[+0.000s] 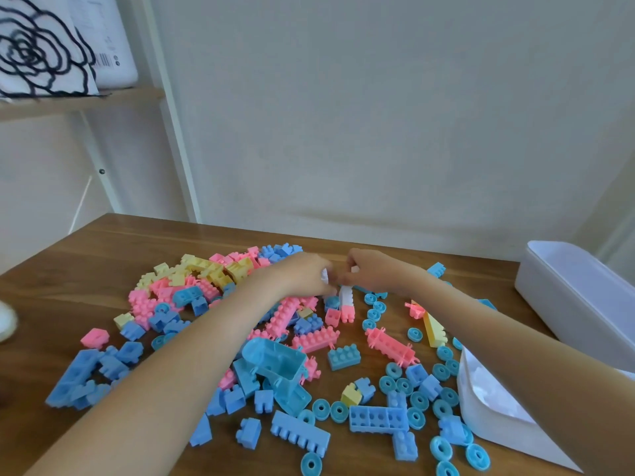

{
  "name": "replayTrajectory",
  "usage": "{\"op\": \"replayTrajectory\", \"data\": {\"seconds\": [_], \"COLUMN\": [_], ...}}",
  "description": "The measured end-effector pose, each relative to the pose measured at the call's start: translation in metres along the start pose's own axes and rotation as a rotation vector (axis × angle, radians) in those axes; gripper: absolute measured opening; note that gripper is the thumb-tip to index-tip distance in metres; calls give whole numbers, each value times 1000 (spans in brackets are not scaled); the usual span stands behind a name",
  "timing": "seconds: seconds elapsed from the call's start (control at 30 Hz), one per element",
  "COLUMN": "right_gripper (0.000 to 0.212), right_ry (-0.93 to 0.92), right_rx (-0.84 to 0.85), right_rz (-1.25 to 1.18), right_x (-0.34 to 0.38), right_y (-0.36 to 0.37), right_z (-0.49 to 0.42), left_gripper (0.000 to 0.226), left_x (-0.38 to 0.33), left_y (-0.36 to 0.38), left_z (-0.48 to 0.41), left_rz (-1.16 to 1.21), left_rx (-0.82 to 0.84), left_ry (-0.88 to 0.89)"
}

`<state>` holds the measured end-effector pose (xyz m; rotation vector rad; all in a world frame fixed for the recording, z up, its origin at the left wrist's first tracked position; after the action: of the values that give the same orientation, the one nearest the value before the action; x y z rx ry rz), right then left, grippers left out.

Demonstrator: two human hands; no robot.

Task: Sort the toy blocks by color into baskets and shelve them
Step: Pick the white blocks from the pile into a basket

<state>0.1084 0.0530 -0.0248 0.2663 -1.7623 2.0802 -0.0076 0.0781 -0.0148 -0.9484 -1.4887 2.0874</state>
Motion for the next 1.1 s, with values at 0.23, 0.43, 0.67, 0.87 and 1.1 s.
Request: {"op": "replayTrajectory", "data": {"seconds": [0.23,0.43,0.67,0.87,1.1], "right_gripper": [10,29,39,20,16], "right_ry": [39,153,148,75,98], "right_rx": [187,250,58,-151,-248], "right_rz": [-76,-146,-221,-450,-858], "right_x": [9,10,12,2,-62], "right_y": [20,24,13,-28,-44], "right_z": [18,34,55,112,196], "left_gripper": [12,24,15,13,17], "left_x": [-4,-9,-17,-45,-156], "left_y": [12,7,-6,2,19], "left_z": [-3,8,36,61,67], "left_rz": [-72,37,142,140,147], "left_rx": [39,-32,-225,-311,-269], "left_ry": [-70,-84,-114,-76,170]}}
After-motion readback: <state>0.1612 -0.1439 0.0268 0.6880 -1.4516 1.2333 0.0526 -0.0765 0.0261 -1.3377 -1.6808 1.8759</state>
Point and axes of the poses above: each hand's wrist, its own z-axis away from the middle knuckle, its own y-axis out of the palm, x = y × z, the point moved 6 cm from there along -z, towards the middle knuckle, and after that the axes turned 2 degrees about -z, right-handed, at the moved point
